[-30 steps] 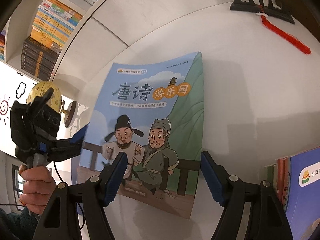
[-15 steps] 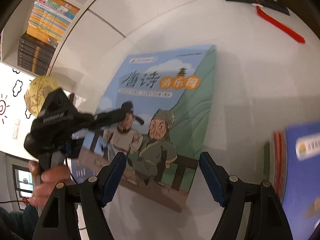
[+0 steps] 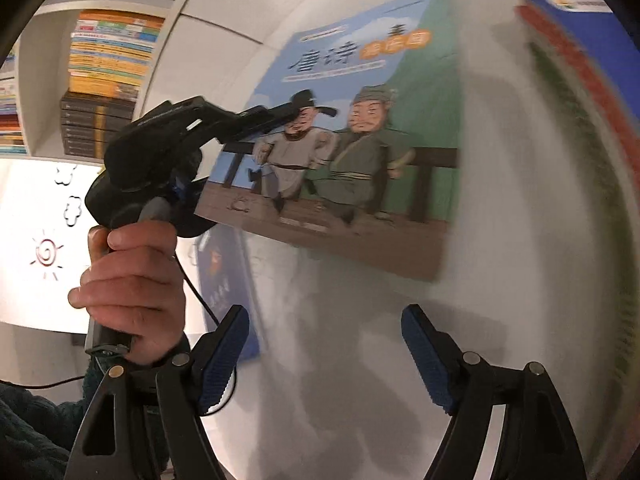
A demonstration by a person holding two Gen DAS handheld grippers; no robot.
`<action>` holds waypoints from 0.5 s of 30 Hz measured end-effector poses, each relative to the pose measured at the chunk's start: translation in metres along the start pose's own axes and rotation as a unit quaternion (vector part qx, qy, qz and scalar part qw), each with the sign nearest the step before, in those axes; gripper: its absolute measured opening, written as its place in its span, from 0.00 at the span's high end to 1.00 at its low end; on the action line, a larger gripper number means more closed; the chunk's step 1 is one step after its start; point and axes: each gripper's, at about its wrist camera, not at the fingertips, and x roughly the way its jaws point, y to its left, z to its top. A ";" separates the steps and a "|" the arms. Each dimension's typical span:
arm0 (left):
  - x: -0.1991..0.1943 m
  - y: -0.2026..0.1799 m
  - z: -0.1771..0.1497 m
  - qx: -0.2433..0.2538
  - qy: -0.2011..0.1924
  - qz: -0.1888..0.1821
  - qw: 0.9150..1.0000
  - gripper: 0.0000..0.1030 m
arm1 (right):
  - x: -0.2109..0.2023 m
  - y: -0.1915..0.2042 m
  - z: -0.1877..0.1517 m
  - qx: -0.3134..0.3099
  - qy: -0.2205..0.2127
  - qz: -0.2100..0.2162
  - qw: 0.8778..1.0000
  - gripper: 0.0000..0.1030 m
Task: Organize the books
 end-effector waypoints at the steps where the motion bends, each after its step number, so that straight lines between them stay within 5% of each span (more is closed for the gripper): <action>1: 0.001 0.000 0.001 -0.001 0.005 0.002 1.000 0.84 | 0.001 0.001 0.000 -0.002 -0.006 0.003 1.000 0.25; 11: 0.003 0.003 0.012 -0.002 0.019 0.018 1.000 0.83 | -0.013 -0.018 0.010 0.089 -0.136 0.036 0.986 0.25; 15: -0.001 0.002 0.019 -0.010 0.018 0.020 1.000 0.83 | -0.015 -0.014 0.017 0.081 -0.175 0.015 0.981 0.30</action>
